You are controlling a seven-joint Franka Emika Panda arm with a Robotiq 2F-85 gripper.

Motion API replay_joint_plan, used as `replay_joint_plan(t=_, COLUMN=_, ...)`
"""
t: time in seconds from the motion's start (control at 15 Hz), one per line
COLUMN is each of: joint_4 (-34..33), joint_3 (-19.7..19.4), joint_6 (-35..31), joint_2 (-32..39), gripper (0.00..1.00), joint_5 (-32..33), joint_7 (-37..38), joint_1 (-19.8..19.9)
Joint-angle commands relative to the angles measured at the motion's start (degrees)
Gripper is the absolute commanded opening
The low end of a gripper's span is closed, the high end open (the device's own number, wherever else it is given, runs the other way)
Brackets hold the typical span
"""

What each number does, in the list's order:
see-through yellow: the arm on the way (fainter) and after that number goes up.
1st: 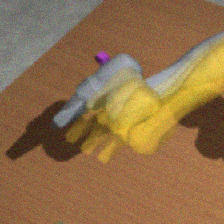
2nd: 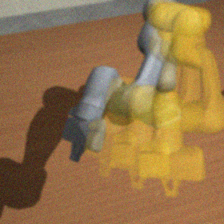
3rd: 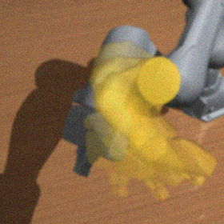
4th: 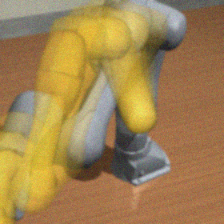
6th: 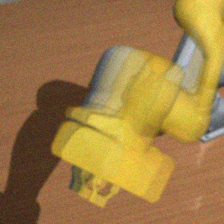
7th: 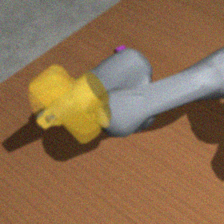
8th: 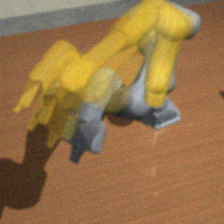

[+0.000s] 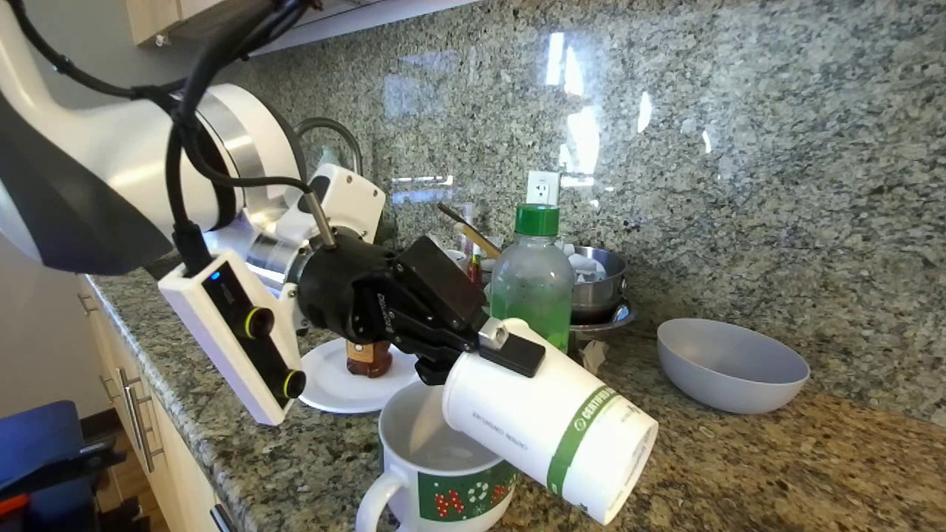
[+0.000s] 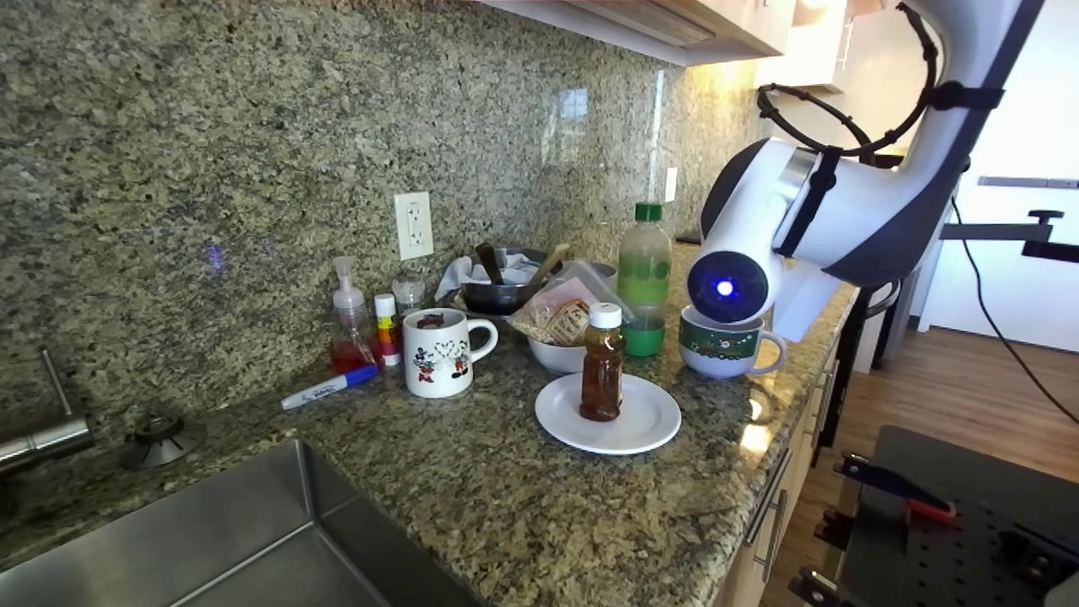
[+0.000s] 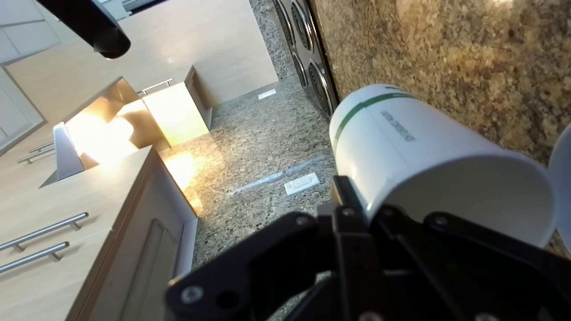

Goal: Pour the contents in the cup into the mug cup

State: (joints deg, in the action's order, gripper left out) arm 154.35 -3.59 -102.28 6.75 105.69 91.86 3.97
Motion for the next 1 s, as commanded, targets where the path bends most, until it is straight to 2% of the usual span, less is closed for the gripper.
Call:
replay_joint_plan(t=0.0, joint_4=1.3, joint_3=1.0, joint_6=3.5, joint_2=1.1, gripper=0.03, joint_5=2.1, joint_7=2.3, joint_1=-0.6)
replay_joint_plan(t=0.53, joint_4=2.0, joint_3=2.2, joint_6=8.3, joint_2=2.7, gripper=0.03, joint_5=5.8, joint_7=2.9, joint_1=-1.3)
replay_joint_plan(t=0.93, joint_4=2.8, joint_3=2.5, joint_6=14.4, joint_2=3.8, gripper=0.03, joint_5=10.1, joint_7=5.7, joint_1=-1.7)
